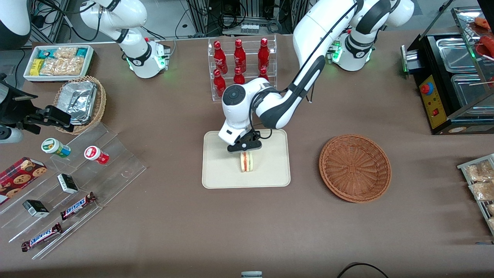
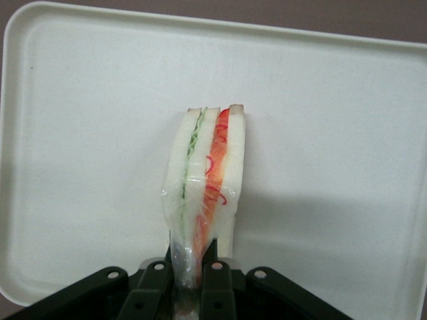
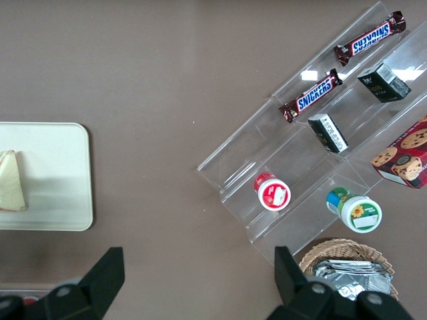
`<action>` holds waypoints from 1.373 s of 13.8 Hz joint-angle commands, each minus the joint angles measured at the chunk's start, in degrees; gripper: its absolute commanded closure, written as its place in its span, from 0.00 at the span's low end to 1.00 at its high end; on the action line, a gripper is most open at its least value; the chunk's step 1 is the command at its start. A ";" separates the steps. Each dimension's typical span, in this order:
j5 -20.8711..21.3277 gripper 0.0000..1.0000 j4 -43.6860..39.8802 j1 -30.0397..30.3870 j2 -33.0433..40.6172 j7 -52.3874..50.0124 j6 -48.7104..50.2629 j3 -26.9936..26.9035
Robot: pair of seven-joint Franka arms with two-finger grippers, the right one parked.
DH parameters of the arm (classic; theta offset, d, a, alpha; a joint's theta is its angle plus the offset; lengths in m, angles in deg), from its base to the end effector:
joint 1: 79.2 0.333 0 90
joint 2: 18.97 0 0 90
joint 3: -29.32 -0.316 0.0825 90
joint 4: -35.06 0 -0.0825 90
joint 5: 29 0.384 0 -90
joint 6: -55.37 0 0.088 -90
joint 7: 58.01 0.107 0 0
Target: Place sandwich from basket to tray
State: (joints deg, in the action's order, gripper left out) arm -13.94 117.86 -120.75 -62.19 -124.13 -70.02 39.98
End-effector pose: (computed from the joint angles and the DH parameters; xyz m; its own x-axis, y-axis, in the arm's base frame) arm 0.4703 -0.5503 0.2465 0.9872 0.1380 0.0802 0.1412 -0.9894 -0.0348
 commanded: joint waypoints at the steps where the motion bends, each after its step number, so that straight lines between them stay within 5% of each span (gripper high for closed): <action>1: 1.46 0.18 -2.12 -0.91 -0.99 -1.38 0.06 -0.55; 2: 1.55 0.01 -2.12 -0.91 -0.55 -1.38 0.23 -0.55; 7: 0.50 0.00 -1.95 0.31 9.27 -1.64 10.30 -0.72; 10: -5.81 0.00 -1.59 5.23 18.32 -0.51 19.62 -0.72; 12: -6.45 0.00 -1.42 9.35 23.34 -0.24 26.31 -0.63; 19: -11.27 0.00 -1.07 29.29 36.18 26.52 43.28 -0.63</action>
State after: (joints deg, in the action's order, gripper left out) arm -22.78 114.34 -97.00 -29.88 -105.44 -29.16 38.69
